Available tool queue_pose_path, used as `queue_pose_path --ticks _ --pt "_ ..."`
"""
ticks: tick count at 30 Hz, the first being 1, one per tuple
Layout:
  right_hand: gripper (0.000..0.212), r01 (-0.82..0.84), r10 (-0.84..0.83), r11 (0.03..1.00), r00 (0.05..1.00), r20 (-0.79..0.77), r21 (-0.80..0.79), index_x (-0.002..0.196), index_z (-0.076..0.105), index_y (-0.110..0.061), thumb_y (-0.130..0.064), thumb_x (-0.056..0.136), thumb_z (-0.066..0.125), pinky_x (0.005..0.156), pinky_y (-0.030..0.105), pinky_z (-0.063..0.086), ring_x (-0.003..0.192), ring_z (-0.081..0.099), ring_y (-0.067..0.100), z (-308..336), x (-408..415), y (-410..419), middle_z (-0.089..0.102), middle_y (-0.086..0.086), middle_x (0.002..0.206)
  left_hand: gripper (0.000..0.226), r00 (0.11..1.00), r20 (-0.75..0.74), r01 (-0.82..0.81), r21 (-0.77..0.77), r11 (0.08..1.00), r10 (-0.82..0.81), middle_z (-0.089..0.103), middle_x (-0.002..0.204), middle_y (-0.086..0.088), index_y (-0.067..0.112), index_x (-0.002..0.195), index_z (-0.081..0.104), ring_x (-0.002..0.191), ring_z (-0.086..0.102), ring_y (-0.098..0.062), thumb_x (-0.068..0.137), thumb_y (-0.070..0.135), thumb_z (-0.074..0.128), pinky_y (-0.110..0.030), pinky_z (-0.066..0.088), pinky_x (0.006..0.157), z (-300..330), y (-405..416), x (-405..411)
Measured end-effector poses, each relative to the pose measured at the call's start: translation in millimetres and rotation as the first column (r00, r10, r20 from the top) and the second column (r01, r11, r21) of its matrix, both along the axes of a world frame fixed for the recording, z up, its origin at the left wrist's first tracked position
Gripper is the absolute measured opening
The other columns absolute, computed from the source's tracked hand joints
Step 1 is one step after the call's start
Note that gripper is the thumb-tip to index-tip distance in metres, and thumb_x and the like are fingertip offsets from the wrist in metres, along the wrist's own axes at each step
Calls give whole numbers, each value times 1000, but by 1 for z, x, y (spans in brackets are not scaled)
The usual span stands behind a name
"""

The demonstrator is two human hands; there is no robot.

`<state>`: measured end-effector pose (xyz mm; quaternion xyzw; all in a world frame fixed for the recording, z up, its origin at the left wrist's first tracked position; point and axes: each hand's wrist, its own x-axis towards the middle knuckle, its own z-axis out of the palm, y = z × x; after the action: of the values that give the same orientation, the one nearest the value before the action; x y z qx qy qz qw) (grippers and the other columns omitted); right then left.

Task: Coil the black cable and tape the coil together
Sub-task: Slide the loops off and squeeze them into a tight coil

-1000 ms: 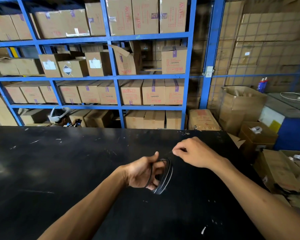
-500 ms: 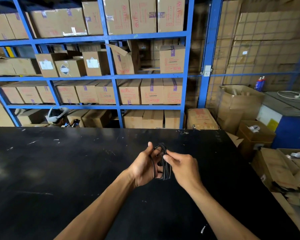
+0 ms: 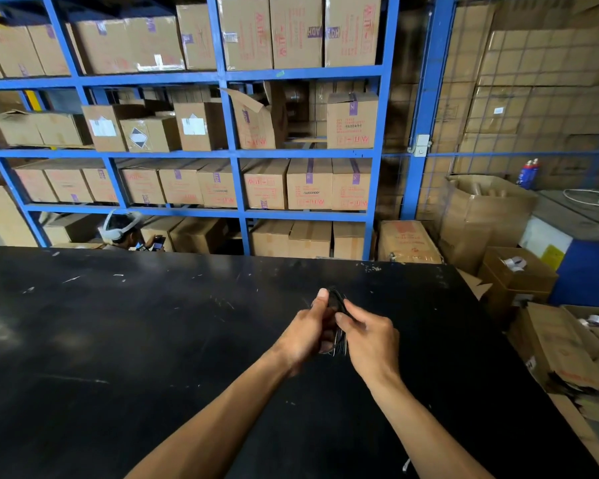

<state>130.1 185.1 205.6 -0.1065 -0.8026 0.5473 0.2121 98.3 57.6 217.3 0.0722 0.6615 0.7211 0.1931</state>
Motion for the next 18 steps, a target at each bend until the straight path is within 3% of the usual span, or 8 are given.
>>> queue_pose_path --ticks 2,4,7,9,11,13,16,18 --pt "33 26 -26 997 1000 2 -68 121 75 -20 -16 88 79 61 -8 39 66 56 -23 -5 -2 2 80 -1 110 71 980 -174 -115 -119 986 93 73 77 1 16 89 76 67 67 -8 86 78 43 -21 53 60 -4 3 3" --pt "33 35 -32 991 999 22 -132 121 75 -21 -17 89 79 65 -3 42 69 55 -21 -9 -5 6 79 -1 113 60 912 -375 -234 -143 962 166 79 84 2 21 96 76 79 76 -12 88 74 48 -30 62 70 -9 5 6" --pt "34 21 -13 962 999 31 -272 120 75 -20 -14 87 80 84 17 54 79 61 -12 -10 -6 10 78 0 114 40 707 -680 -421 -181 889 196 76 81 8 26 103 73 77 73 -7 97 59 50 -29 61 69 -11 7 7" --pt "33 13 -2 929 1000 29 -369 117 76 -21 -12 86 81 93 30 58 81 66 -7 -9 -6 11 78 -8 109 31 620 -763 -474 -180 862 182 73 82 11 24 106 71 77 70 -3 101 46 50 -19 56 66 -11 9 7" --pt "31 -5 18 899 1000 25 -438 114 77 -25 -12 86 81 94 33 59 83 71 -6 -9 -6 11 76 -21 94 26 607 -771 -492 -172 854 194 69 81 12 20 101 71 74 66 -1 103 36 51 -10 47 64 -12 14 9" --pt "31 -27 33 882 999 4 -470 112 77 -28 -11 86 80 92 29 59 83 72 -9 -8 -5 10 75 -27 84 31 669 -696 -486 -146 861 260 66 71 10 14 88 70 62 60 0 104 33 50 -13 44 58 -14 23 13" --pt "31 -41 34 874 999 -25 -485 109 76 -33 -10 89 78 86 17 57 86 72 -10 -8 -2 5 76 -23 98 46 784 -540 -454 -164 876 306 56 55 3 3 75 63 49 46 -8 103 35 47 -30 40 49 -15 35 19" --pt "29 -34 30 901 999 -16 -433 116 74 -32 -14 94 73 89 18 55 87 69 -11 -10 3 3 74 -17 113 49 824 -458 -439 -141 887 335 55 54 -1 -1 74 62 51 46 -10 104 35 47 -31 39 49 -14 39 21"
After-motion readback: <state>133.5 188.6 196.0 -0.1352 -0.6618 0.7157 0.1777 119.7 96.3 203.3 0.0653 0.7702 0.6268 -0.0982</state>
